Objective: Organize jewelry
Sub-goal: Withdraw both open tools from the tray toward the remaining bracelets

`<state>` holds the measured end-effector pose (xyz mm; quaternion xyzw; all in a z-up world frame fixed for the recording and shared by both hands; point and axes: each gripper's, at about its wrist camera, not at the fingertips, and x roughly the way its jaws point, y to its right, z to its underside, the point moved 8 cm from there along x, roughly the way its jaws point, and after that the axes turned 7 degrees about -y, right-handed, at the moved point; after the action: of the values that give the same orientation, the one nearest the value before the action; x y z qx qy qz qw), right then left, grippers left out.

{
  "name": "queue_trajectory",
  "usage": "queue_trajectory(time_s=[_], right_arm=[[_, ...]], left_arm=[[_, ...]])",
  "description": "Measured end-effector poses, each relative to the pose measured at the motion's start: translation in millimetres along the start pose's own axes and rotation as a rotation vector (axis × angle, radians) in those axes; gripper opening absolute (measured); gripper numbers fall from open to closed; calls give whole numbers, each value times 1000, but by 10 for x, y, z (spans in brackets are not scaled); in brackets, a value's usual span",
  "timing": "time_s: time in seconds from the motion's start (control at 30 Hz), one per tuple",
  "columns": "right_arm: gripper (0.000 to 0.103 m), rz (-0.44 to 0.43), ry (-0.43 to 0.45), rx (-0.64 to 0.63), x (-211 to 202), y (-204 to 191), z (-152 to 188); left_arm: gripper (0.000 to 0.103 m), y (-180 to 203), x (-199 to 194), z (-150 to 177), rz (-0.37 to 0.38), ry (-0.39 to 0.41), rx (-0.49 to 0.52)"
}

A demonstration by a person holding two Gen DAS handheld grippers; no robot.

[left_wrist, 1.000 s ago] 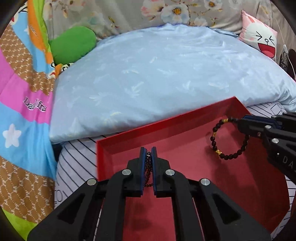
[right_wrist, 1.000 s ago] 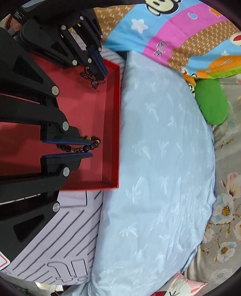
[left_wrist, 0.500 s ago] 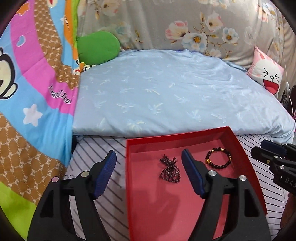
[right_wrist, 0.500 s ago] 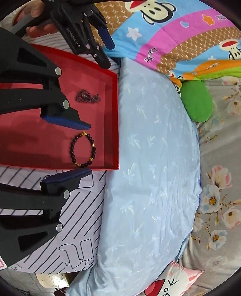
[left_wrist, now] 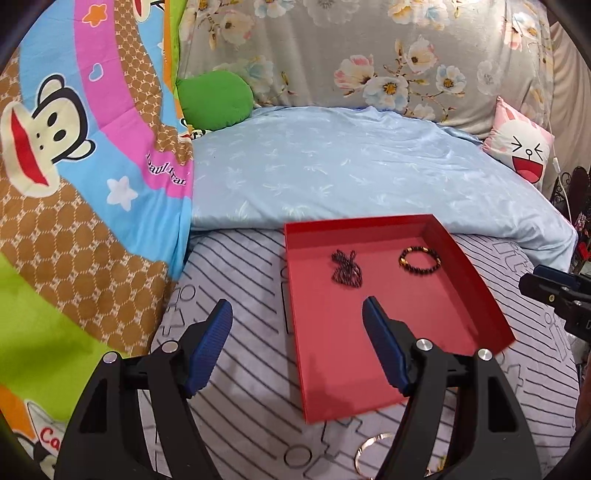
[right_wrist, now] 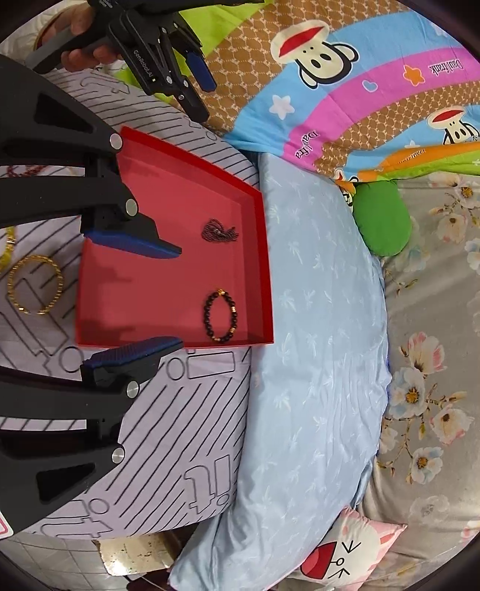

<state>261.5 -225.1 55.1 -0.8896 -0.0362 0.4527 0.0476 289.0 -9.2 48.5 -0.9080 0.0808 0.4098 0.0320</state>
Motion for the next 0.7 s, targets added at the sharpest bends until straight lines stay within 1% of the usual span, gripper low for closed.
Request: queue_trajectory(time_s=[0.17,0.4,0.47,0.53,0.63,0.7], right_arm=[[43,1,1,3,-199,-25,261],[43,0,-9,19,-363,-66,680],[43,7,-13,29,-372,-54,790],[48,13,-24,46,-352,-39,934],[49,46,-45,46,-267,-36,1177],[50,58,-58,45,-198,-42,1293]], left_arm=[[69,26,-183,281,16,-11,0],[69,106,-248,757,33,-60,5],[69,130,-235,893,40,-76,-3],[69,147,-216,1004,40,-87,-6],[69,181,-184,1169,19,-98,4],[70,222,-162,1269,24,-109,5]])
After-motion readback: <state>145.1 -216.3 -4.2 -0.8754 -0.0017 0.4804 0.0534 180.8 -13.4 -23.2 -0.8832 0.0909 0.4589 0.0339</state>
